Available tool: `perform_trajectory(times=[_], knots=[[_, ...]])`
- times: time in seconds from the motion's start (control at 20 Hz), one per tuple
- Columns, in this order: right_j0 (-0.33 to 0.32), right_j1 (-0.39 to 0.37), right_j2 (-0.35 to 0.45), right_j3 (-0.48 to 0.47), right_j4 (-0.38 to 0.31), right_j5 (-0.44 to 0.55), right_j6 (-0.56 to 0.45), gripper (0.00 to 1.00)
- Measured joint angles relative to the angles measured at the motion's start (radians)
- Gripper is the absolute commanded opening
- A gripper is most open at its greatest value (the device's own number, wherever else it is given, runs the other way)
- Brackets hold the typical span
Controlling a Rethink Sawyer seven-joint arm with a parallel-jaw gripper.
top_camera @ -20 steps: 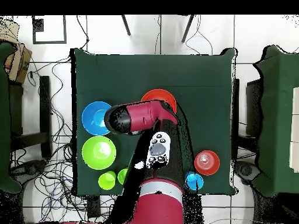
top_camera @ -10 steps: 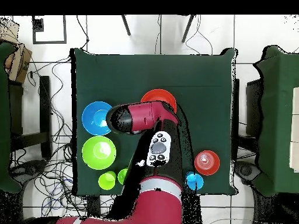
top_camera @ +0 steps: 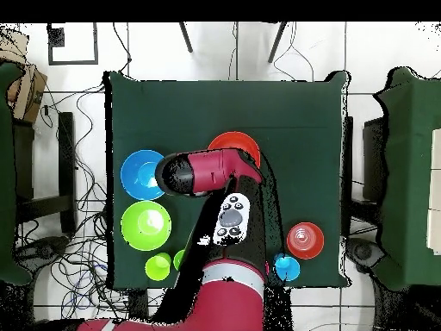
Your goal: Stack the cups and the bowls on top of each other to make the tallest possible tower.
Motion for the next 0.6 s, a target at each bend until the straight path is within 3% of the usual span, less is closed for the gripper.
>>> perform_trajectory(times=[0.6], knots=[[0.013, 0.002, -0.013, 0.0, 0.007, 0.0, 0.0, 0.0]])
